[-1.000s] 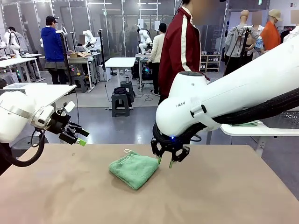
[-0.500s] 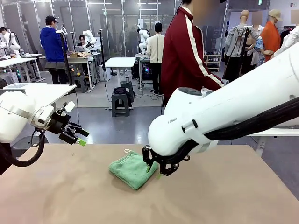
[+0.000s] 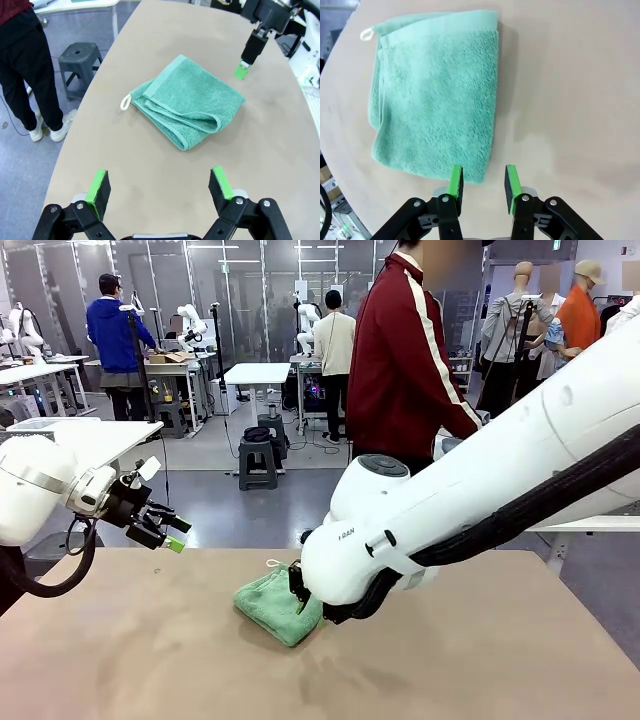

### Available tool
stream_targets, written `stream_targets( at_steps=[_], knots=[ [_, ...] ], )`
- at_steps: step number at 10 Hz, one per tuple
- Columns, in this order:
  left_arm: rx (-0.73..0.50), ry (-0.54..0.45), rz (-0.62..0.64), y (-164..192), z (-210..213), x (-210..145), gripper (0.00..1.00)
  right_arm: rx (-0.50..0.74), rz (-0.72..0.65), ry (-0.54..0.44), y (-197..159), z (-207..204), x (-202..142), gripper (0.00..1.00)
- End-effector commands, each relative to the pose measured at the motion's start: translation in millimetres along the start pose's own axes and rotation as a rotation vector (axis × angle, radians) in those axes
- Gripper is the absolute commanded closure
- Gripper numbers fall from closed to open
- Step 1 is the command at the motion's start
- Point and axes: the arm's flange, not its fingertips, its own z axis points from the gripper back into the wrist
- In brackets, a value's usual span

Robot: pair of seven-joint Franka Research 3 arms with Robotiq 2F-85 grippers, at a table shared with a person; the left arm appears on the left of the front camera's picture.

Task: Fold the towels and place them in the basket.
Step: Place the folded Towel with hook on the right side of the table.

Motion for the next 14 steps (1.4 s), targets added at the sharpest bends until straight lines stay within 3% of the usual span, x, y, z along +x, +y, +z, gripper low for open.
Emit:
stream_targets(
  at_steps=[1, 10, 14],
  knots=[
    [0.000, -0.003, 0.000, -0.6, 1.0, 1.5, 0.00, -0.005, -0.067, -0.108, 21.8, -14.7, -5.4, 0.56],
    [0.000, -0.003, 0.000, -0.6, 1.0, 1.5, 0.00, -0.088, -0.043, -0.204, 22.1, -48.8, -2.5, 0.56],
    [0.000, -0.003, 0.000, -0.6, 1.0, 1.5, 0.00, -0.025, -0.039, -0.235, 19.4, -60.1, -6.3, 0.56]
  ],
)
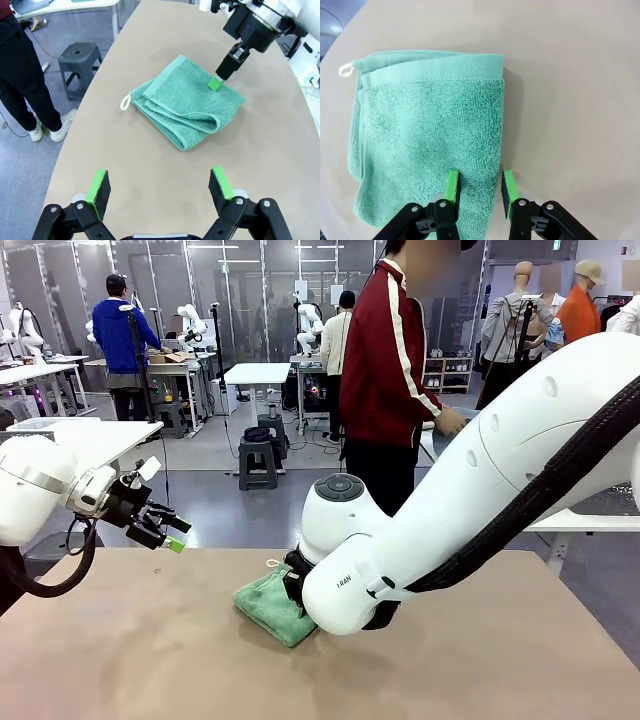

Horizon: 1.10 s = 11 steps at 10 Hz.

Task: Fold the towels and place them in the basket.
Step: Place the folded Towel with hook on the right side of the table.

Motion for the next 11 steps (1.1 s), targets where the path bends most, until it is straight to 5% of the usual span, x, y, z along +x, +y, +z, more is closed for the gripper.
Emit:
stream_targets(
  at_steps=[1, 2, 3, 4, 5, 8, 11],
  knots=[
    [0.000, -0.003, 0.000, -0.6, 0.9, 1.5, 0.00, 0.057, -0.069, -0.072, 2.5, -13.6, -15.4, 0.74],
    [0.000, -0.003, 0.000, -0.6, 0.9, 1.5, 0.00, 0.053, -0.067, -0.072, 2.5, -13.8, -15.7, 0.74],
    [0.000, -0.003, 0.000, -0.6, 0.9, 1.5, 0.00, 0.053, -0.068, -0.078, 1.9, -12.8, -15.7, 0.93],
    [0.000, -0.003, 0.000, -0.6, 0.9, 1.5, 0.00, 0.051, -0.062, -0.082, 1.6, -10.4, -14.2, 0.80],
    [0.000, -0.003, 0.000, -0.6, 0.9, 1.5, 0.00, 0.046, -0.040, -0.082, 1.0, -8.2, -12.9, 1.00],
    [0.000, -0.003, 0.000, -0.6, 0.9, 1.5, 0.00, 0.035, 0.075, -0.057, -0.6, -1.4, -6.3, 1.00],
    [0.000, -0.003, 0.000, -0.6, 0.9, 1.5, 0.00, 0.015, 0.023, -0.030, 2.0, -2.5, -2.0, 1.00]
  ],
)
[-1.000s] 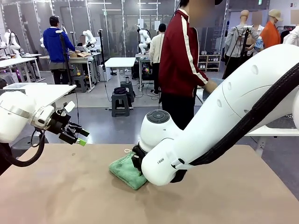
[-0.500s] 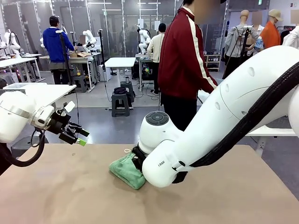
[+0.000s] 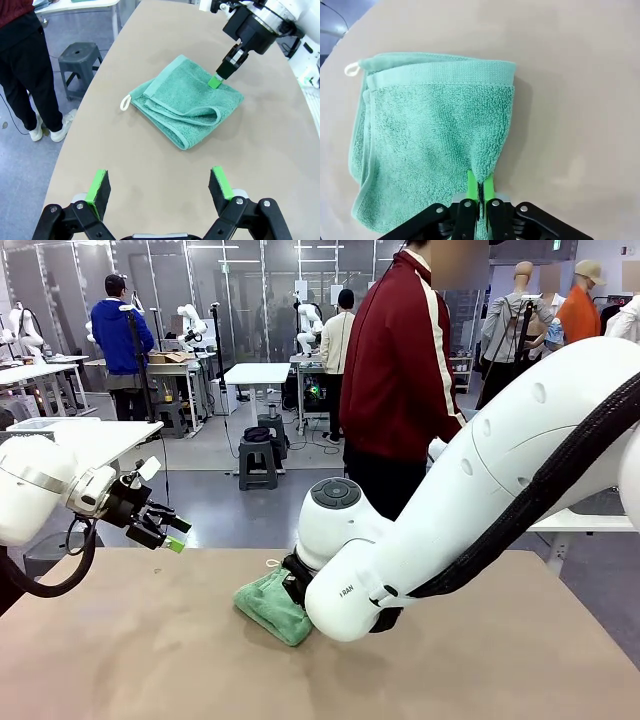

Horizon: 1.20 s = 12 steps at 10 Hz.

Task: Fold the towels and place them in the basket.
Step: Place the folded Towel with hook on the right side of the table.

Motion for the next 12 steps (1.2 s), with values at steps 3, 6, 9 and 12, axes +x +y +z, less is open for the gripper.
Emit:
stream_targets(
  at_steps=[3, 6, 9, 12],
  knots=[
    [0.000, -0.003, 0.000, -0.6, 0.9, 1.4, 0.00, 0.003, -0.016, 0.000, 0.3, -0.1, -0.5, 1.00],
    [0.000, -0.003, 0.000, -0.6, 0.9, 1.4, 0.00, -0.036, 0.001, -0.033, -2.1, -4.0, 5.0, 0.95],
    [0.000, -0.003, 0.000, -0.6, 0.9, 1.4, 0.00, -0.073, -0.046, -0.224, -25.6, -16.3, 80.6, 0.95],
    [0.000, -0.003, 0.000, -0.6, 0.9, 1.4, 0.00, -0.057, 0.161, -0.156, -72.7, -21.4, 149.3, 0.95]
  ],
)
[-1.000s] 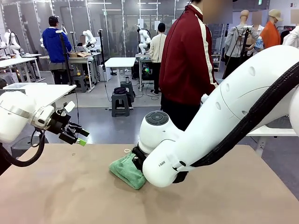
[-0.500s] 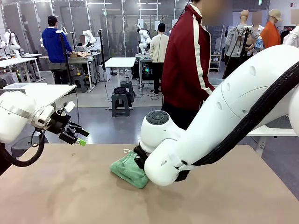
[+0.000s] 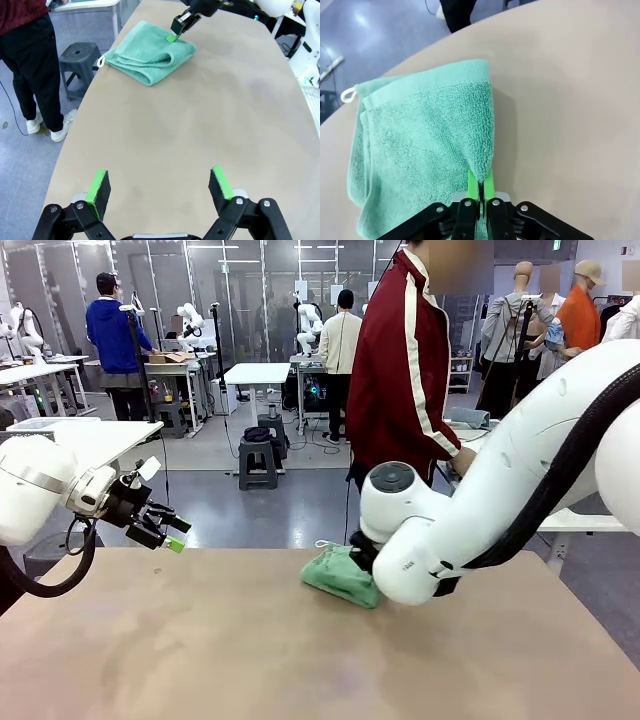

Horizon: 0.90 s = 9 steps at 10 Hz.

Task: Fold the towels and place them in the basket.
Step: Place the folded Towel with hook on the right side of the table.

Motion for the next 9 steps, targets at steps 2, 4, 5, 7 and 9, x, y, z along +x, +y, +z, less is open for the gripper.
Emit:
stream_targets(
  at_steps=[2, 4, 5, 7, 9],
  knots=[
    [-0.001, -0.003, 0.000, -0.7, 0.7, 1.6, 0.00, 0.106, 0.230, 0.092, -42.0, -24.9, 44.4, 0.95],
    [-0.001, -0.003, 0.000, -0.7, 0.7, 1.6, 0.00, 0.129, 0.321, 0.110, -73.8, -40.5, 88.0, 0.95],
    [-0.001, -0.003, 0.000, -0.7, 0.7, 1.6, 0.00, 0.138, 0.368, 0.119, -84.7, -43.1, 106.1, 0.95],
    [-0.001, -0.003, 0.000, -0.7, 0.7, 1.6, 0.00, 0.140, 0.477, 0.163, -101.9, -37.9, 134.9, 0.95],
    [-0.001, -0.003, 0.000, -0.7, 0.7, 1.6, 0.00, 0.071, 0.566, 0.184, -118.5, -32.4, 156.8, 0.95]
  ],
)
